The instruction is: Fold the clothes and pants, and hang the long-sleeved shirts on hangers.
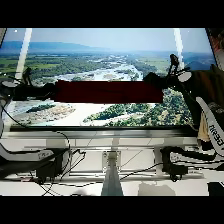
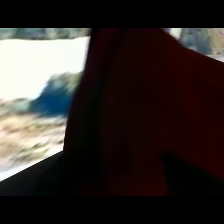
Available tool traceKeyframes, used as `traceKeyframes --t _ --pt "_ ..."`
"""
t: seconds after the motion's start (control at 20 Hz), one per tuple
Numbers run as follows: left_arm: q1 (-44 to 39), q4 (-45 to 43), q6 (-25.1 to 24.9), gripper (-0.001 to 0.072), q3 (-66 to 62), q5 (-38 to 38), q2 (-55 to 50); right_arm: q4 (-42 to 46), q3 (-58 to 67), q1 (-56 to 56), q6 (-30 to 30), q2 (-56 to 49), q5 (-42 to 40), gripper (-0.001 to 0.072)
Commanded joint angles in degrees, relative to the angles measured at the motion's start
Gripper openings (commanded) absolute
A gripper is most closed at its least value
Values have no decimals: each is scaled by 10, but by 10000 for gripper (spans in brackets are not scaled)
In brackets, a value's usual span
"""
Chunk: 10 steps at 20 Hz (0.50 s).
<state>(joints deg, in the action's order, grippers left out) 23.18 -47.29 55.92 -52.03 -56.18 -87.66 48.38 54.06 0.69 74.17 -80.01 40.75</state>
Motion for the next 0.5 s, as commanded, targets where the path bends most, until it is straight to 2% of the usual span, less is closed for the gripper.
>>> traceKeyframes --t 0.0,0.05,0.1,0.15,0.2,0.25,0.35,0.45 --pt "-43 0 -13 413 1 42 -34 1 47 -5 -3 0 61 669" --pt "-51 -1 -13 204 -2 49 -33 1 59 -11 -3 0 65 589" --pt "-54 0 -13 36 -11 45 -30 1 70 -19 -4 0 63 459" --pt "-53 -1 -12 22 -25 38 -24 1 80 -29 -7 0 57 305" --pt "-53 -7 -10 22 -39 31 -13 1 88 -40 -18 0 49 264" --pt "-53 -14 -8 21 -55 23 3 2 94 -52 -19 -1 41 256" --pt "-54 -36 -1 21 -81 1 48 3 102 -81 -18 -1 13 15" --pt "-53 -37 24 21 -99 -38 98 3 111 -115 -17 -7 -15 14"
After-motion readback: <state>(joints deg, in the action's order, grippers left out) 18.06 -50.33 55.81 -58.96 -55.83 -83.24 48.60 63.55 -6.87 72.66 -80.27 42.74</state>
